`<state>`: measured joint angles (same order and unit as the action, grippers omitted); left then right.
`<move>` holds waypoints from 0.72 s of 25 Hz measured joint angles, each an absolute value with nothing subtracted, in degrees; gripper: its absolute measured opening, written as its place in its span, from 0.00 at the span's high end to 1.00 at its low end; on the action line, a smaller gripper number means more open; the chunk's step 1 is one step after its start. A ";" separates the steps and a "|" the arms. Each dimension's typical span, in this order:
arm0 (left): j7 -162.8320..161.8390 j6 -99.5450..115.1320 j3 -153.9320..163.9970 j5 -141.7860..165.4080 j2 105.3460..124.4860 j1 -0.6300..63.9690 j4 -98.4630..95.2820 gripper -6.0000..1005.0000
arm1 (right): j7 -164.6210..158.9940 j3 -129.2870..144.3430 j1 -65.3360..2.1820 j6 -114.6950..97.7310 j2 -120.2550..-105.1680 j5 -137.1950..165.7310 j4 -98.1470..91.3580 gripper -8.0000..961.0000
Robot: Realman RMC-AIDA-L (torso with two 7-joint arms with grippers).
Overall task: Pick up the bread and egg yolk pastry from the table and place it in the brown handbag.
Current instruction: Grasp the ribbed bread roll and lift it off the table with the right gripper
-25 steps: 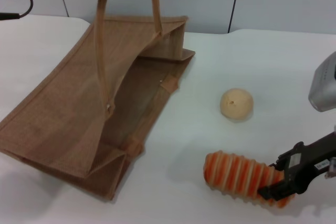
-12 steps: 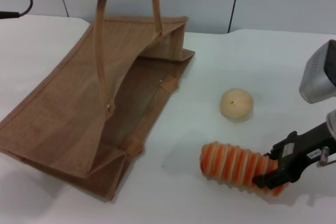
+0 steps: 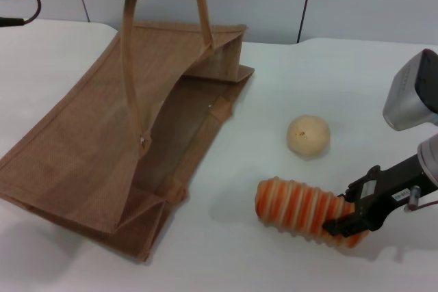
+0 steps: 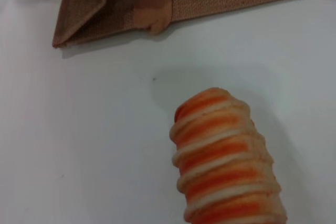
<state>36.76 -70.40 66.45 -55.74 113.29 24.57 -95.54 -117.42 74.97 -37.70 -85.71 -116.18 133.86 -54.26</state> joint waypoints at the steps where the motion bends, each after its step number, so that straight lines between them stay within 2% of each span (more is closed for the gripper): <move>1: 36.76 -70.40 66.45 -55.74 113.29 24.57 -95.54 0.88 | -117.42 74.97 -37.70 -85.71 -116.18 133.86 -54.26 0.37; 8: 36.72 -70.40 66.45 -55.72 113.29 24.60 -95.53 0.88 | -117.42 73.53 -37.88 -86.17 -116.14 133.77 -54.32 0.46; 18: 36.73 -70.40 66.44 -55.72 113.29 24.93 -95.53 0.88 | -117.98 71.98 -38.70 -86.96 -116.24 133.16 -57.14 0.53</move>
